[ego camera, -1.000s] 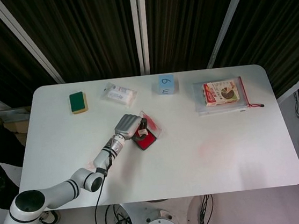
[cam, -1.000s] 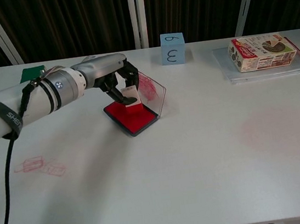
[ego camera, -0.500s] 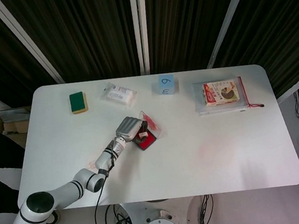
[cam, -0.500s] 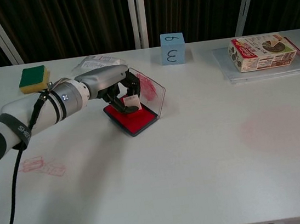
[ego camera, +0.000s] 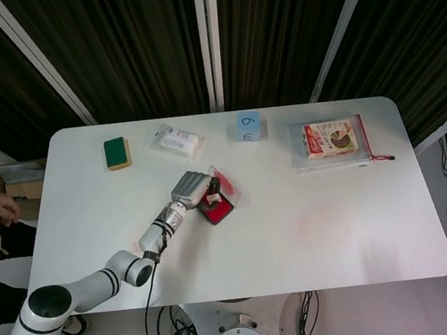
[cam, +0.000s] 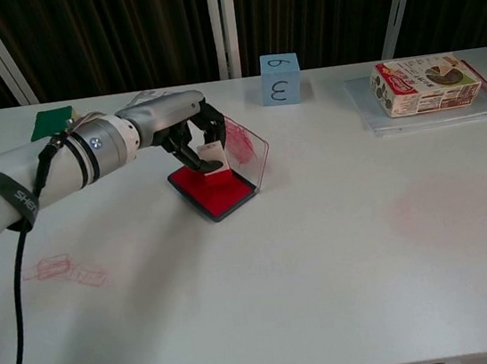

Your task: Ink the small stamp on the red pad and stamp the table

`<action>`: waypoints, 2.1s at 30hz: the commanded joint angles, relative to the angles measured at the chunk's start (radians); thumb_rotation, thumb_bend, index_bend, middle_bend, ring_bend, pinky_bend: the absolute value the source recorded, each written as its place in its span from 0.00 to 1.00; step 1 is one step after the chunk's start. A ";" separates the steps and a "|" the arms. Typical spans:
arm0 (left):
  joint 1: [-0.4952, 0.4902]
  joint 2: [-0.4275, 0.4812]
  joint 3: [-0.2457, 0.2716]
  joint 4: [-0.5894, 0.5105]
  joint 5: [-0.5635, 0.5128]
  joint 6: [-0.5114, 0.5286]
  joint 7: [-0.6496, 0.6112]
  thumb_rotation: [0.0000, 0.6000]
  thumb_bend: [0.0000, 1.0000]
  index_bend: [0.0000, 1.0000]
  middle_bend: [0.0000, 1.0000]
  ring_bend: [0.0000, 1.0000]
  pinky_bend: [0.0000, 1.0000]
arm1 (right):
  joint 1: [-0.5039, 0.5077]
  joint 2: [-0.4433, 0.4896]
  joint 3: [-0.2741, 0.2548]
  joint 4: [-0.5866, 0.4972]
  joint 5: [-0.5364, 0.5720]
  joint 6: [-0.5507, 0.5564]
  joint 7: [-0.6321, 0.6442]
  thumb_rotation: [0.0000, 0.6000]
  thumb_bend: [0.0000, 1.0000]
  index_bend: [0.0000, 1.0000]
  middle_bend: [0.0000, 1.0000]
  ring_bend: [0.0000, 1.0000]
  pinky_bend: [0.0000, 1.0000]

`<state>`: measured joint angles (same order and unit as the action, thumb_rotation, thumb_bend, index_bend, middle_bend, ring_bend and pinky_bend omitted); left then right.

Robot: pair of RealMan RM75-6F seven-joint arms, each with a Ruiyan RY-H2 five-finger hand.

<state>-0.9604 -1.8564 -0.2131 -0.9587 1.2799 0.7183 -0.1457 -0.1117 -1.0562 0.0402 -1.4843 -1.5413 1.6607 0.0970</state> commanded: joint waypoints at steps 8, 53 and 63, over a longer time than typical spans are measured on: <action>0.216 0.433 0.082 -0.494 0.012 0.164 0.066 1.00 0.42 0.65 0.67 1.00 1.00 | 0.008 -0.012 0.001 0.023 0.003 -0.016 0.019 1.00 0.19 0.00 0.00 0.00 0.00; 0.514 0.215 0.355 0.085 0.383 0.495 -0.353 1.00 0.28 0.47 0.51 1.00 1.00 | 0.007 -0.008 -0.011 -0.011 -0.008 -0.019 -0.025 1.00 0.19 0.00 0.00 0.00 0.00; 0.516 0.216 0.363 0.098 0.400 0.509 -0.364 1.00 0.26 0.29 0.39 1.00 1.00 | 0.006 -0.009 -0.010 -0.007 -0.005 -0.020 -0.021 1.00 0.19 0.00 0.00 0.00 0.00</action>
<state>-0.4451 -1.6413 0.1502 -0.8607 1.6788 1.2257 -0.5104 -0.1052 -1.0651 0.0302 -1.4911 -1.5464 1.6410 0.0767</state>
